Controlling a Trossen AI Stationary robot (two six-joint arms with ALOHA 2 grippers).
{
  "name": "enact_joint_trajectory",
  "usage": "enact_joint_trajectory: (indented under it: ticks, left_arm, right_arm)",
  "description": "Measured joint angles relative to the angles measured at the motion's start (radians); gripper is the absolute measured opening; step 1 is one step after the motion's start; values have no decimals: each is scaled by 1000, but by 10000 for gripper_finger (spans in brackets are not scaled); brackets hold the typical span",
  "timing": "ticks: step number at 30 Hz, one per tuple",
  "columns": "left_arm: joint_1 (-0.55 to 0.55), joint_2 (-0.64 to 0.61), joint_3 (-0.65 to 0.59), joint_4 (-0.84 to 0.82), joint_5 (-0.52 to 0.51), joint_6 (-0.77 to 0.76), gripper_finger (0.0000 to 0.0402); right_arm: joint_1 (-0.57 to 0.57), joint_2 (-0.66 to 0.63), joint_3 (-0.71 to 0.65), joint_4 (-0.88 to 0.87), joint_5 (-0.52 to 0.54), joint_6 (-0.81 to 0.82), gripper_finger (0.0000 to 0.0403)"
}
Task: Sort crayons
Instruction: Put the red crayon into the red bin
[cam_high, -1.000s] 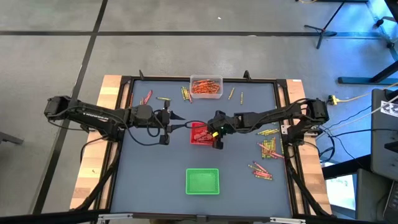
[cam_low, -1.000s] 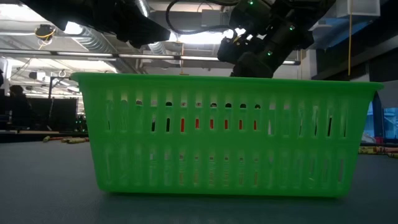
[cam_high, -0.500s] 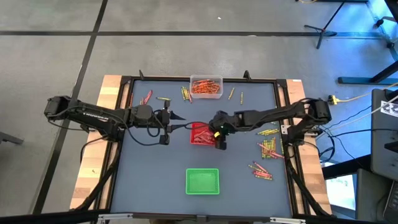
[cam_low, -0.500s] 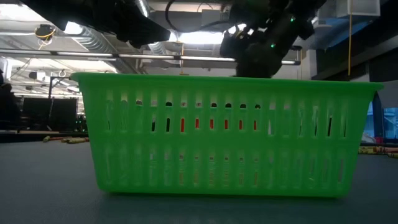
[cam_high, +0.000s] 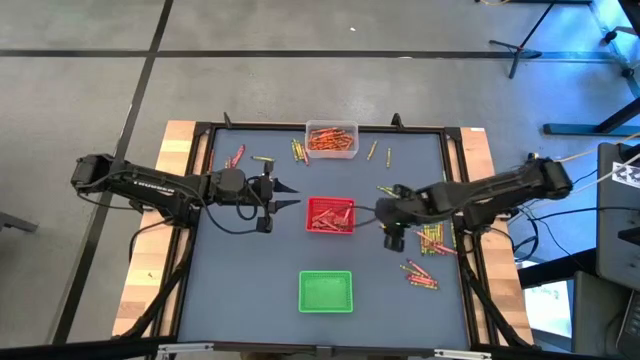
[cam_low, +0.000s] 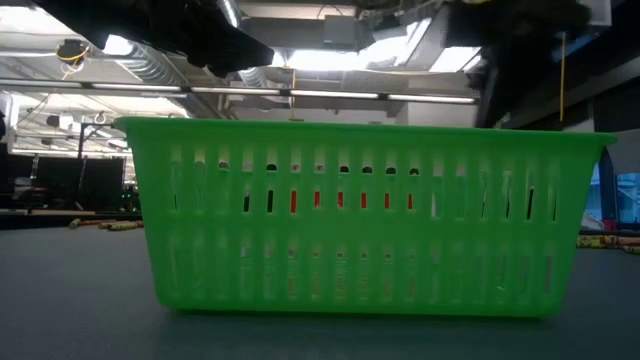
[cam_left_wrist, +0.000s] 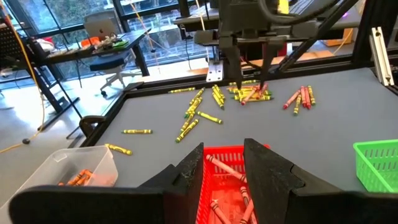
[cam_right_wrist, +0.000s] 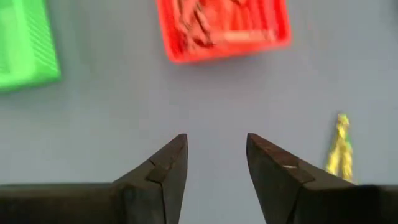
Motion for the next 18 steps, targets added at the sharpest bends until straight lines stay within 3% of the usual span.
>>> enact_joint_trajectory:
  ticks: [8, 18]
  left_arm:
    - [0, 0, 0, 0, 0, 0, 99]
    - [0, 0, 0, 0, 0, -1, 99]
  right_arm:
    - [15, -131, -188, -108, 3, 193, 163]
    - [15, -142, -399, -63, -43, 314, 163]
